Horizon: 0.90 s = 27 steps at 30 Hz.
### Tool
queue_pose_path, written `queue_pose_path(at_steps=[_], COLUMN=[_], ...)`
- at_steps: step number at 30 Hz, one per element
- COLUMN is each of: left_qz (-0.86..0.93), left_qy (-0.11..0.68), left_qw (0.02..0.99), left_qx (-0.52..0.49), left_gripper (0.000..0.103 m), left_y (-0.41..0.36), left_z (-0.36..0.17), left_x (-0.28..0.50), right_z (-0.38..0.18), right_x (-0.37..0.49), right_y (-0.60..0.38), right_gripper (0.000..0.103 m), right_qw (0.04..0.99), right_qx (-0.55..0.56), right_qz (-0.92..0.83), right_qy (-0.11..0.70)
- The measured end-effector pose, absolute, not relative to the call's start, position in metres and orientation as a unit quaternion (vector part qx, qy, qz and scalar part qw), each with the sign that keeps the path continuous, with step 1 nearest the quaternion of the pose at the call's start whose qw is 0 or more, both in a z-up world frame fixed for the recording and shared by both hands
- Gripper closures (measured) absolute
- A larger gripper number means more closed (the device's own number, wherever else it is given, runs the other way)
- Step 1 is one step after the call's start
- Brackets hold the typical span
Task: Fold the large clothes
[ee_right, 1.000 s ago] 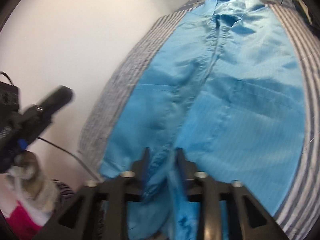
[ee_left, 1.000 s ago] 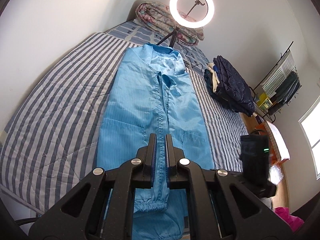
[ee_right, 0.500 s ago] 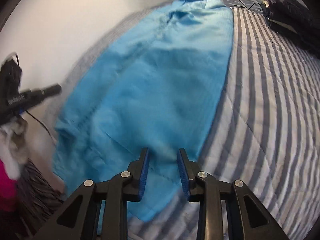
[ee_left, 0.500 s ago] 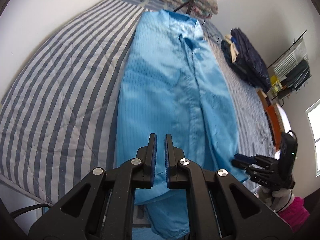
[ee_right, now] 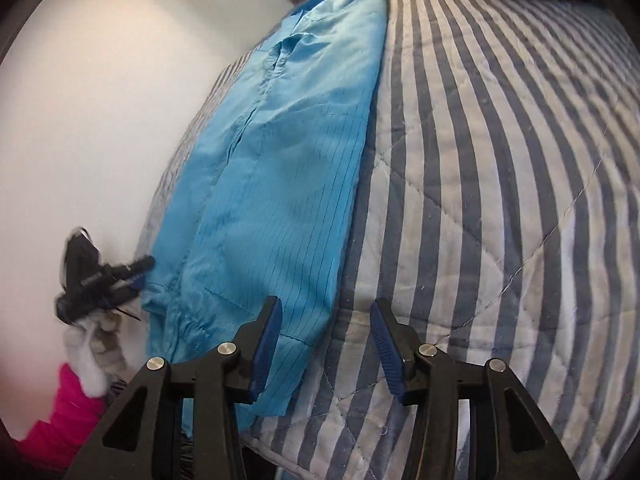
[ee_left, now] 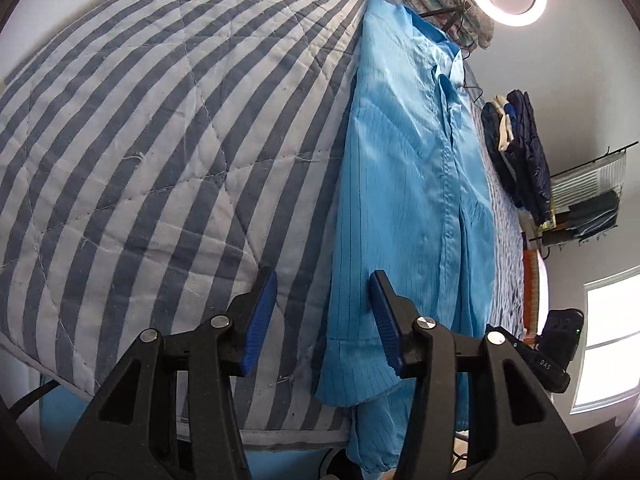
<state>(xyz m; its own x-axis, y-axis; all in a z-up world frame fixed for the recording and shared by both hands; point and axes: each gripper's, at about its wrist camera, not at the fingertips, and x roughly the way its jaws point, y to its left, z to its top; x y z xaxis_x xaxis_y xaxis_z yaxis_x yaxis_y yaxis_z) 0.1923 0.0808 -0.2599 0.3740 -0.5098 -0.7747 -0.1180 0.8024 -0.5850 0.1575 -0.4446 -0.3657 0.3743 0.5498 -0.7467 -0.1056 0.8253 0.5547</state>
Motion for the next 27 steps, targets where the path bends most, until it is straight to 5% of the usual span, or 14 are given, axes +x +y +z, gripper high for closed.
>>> queue_pose_path(at_steps=[5,7,8,9,12,19,22,24,27], left_qz=[-0.165,-0.183,-0.189,-0.192,-0.194,-0.194,-0.194,-0.198,-0.196], left_qy=[0.558,0.564,0.566,0.567,0.558,0.56,0.57,0.569,0.572], left_qw=[0.752,0.747,0.747,0.75,0.762,0.76,0.751,0.751,0.748], left_qx=[-0.31,-0.3,-0.295,-0.279,-0.265,-0.265,-0.272,-0.27,-0.272], left_gripper=[0.072,0.078,0.089,0.095,0.1,0.101,0.099,0.099,0.099], left_y=[0.078,0.068,0.064,0.058,0.053,0.052,0.052,0.052,0.052], left_z=[-0.266,-0.266,-0.265,-0.265,-0.254,-0.255,-0.26,-0.26,-0.265], left_x=[0.184,0.183,0.182,0.18,0.175,0.176,0.179,0.18,0.181], right_z=[-0.374,-0.379,-0.381,-0.383,-0.377,-0.376,-0.38,-0.378,-0.382], right_x=[0.157,0.156,0.157,0.156,0.159,0.161,0.159,0.159,0.161], right_y=[-0.444,-0.44,-0.434,-0.427,-0.409,-0.404,-0.411,-0.414,-0.417], right_gripper=[0.056,0.064,0.07,0.083,0.101,0.102,0.092,0.073,0.074], right_qw=[0.78,0.768,0.765,0.766,0.78,0.785,0.775,0.773,0.767], right_qx=[0.256,0.256,0.252,0.237,0.191,0.178,0.204,0.221,0.231], right_qz=[0.235,0.253,0.258,0.258,0.25,0.243,0.254,0.263,0.267], right_qy=[0.521,0.529,0.534,0.539,0.541,0.541,0.542,0.534,0.537])
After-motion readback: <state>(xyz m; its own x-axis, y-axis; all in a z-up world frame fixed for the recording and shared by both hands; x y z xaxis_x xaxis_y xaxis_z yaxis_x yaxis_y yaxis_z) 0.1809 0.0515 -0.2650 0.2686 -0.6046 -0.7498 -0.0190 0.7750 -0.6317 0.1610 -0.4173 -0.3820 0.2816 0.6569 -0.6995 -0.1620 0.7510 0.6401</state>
